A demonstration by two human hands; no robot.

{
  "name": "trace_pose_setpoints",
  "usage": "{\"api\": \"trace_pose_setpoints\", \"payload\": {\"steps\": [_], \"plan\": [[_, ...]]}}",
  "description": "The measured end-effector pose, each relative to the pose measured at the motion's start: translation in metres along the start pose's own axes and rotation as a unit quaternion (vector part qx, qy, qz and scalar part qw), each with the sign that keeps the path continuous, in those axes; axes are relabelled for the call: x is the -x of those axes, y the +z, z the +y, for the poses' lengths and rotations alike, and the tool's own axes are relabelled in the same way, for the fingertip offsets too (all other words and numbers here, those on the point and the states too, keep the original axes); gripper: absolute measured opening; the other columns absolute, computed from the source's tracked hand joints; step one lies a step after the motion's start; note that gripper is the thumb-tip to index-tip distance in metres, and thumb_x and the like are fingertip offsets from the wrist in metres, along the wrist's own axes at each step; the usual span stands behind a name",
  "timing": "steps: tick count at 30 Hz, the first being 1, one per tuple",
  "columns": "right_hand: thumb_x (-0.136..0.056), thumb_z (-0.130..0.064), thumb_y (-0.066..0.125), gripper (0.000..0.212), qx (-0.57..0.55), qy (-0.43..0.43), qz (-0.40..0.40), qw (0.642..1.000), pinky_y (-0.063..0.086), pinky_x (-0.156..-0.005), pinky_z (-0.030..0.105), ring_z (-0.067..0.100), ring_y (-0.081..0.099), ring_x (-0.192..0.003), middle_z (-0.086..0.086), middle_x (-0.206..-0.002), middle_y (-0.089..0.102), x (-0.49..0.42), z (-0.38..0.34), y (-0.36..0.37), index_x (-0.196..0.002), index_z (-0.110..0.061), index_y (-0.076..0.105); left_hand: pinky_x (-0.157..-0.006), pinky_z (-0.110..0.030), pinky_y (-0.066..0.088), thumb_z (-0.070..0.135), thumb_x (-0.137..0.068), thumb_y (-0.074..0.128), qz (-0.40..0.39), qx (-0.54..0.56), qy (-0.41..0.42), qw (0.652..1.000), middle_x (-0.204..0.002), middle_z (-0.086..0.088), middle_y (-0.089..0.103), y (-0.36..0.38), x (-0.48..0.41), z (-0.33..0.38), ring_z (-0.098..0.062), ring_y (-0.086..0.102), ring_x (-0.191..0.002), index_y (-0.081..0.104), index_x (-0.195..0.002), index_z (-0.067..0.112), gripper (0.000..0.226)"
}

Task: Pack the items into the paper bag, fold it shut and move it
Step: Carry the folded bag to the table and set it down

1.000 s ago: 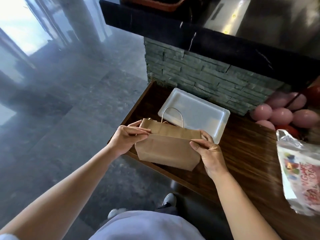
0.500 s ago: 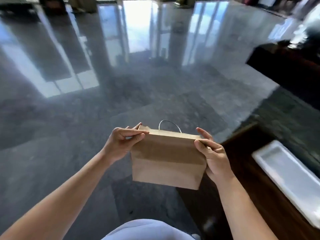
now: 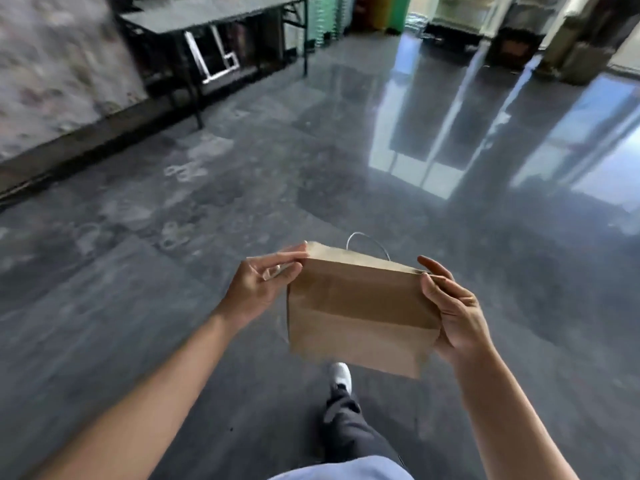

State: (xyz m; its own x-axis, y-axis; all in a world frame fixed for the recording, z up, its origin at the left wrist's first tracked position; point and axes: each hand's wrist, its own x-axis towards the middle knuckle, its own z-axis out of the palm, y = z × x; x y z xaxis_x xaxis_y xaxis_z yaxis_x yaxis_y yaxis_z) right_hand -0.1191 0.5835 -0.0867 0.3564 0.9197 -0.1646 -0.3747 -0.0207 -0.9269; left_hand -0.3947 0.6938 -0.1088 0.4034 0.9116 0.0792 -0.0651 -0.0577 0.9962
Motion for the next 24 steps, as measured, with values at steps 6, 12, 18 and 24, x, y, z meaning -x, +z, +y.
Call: {"api": "trace_pose_setpoints", "payload": {"steps": [6, 12, 18, 24], "plan": [[-0.076, -0.014, 0.07, 0.015, 0.048, 0.004, -0.081, 0.996, 0.049, -0.075, 0.03, 0.004, 0.061, -0.109, 0.004, -0.137, 0.056, -0.152, 0.02, 0.092, -0.064, -0.005, 0.073, -0.086, -0.009, 0.047, 0.007, -0.091, 0.065, 0.104, -0.051, -0.008, 0.993, -0.101, 0.015, 0.076, -0.084, -0.108, -0.018, -0.001, 0.067, -0.102, 0.079, -0.09, 0.03, 0.027], [-0.083, -0.008, 0.071, 0.01, 0.124, -0.035, -0.157, 0.979, 0.045, -0.089, 0.037, 0.012, 0.059, -0.114, 0.006, -0.128, 0.061, -0.336, 0.018, 0.189, -0.074, -0.004, 0.074, -0.061, -0.009, 0.045, 0.006, -0.093, 0.061, 0.233, -0.052, 0.003, 0.971, -0.067, 0.014, 0.07, -0.163, -0.239, -0.012, 0.005, 0.057, -0.063, 0.075, -0.076, 0.019, 0.026], [-0.084, -0.002, 0.07, 0.006, 0.115, -0.03, -0.22, 0.968, 0.045, -0.095, 0.04, 0.023, 0.06, -0.116, 0.01, -0.126, 0.063, -0.47, 0.017, 0.302, -0.082, -0.001, 0.076, -0.072, -0.013, 0.047, 0.014, -0.093, 0.062, 0.311, -0.066, 0.041, 0.947, -0.082, 0.006, 0.074, -0.259, -0.342, 0.006, -0.003, 0.062, -0.077, 0.074, -0.088, 0.009, 0.014], [-0.079, -0.009, 0.07, 0.013, 0.071, -0.008, -0.248, 0.966, 0.049, -0.084, 0.03, 0.015, 0.06, -0.112, 0.007, -0.133, 0.06, -0.6, 0.04, 0.401, -0.081, 0.004, 0.073, -0.084, -0.008, 0.046, 0.019, -0.088, 0.066, 0.345, -0.075, 0.07, 0.933, -0.098, 0.013, 0.078, -0.35, -0.451, -0.013, 0.0, 0.069, -0.096, 0.076, -0.087, 0.019, 0.01]]}}
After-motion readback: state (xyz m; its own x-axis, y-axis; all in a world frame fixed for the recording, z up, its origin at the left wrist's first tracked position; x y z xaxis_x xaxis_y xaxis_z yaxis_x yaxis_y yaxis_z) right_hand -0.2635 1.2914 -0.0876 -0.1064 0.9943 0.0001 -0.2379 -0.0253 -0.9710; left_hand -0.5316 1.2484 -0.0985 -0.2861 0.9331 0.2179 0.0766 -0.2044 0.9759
